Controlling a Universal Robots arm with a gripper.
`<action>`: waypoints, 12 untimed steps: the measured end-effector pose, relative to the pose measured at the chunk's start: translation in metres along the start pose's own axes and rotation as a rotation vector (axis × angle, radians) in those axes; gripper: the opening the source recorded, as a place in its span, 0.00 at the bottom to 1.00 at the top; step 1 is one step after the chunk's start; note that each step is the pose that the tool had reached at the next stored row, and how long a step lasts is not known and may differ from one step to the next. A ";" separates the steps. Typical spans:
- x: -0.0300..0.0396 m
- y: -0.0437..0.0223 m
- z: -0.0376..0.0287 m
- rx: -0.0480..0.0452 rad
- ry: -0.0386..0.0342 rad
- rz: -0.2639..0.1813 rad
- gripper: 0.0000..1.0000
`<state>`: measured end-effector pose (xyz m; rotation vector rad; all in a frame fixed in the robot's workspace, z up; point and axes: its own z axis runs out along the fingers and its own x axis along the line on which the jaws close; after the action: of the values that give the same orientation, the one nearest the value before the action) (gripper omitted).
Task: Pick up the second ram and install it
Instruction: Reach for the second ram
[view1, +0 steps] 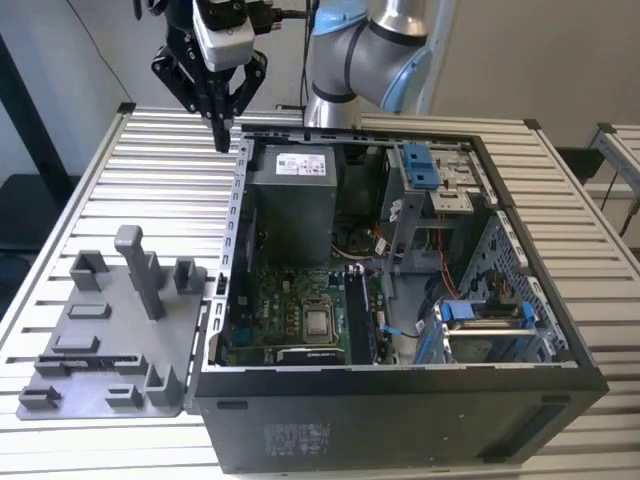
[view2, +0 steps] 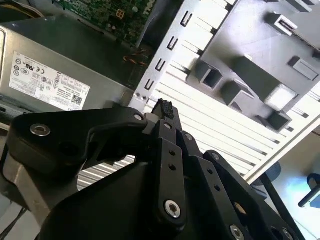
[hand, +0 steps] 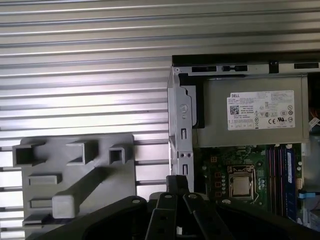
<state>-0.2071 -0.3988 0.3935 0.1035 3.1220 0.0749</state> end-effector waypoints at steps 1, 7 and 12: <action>0.0019 -0.0001 0.0000 0.0000 0.0002 0.000 0.11; 0.0147 -0.0010 -0.0001 0.0000 0.0005 -0.001 0.11; 0.0265 -0.0018 -0.0001 -0.0001 0.0007 -0.003 0.11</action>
<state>-0.2337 -0.3988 0.3931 0.0981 3.1228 0.0751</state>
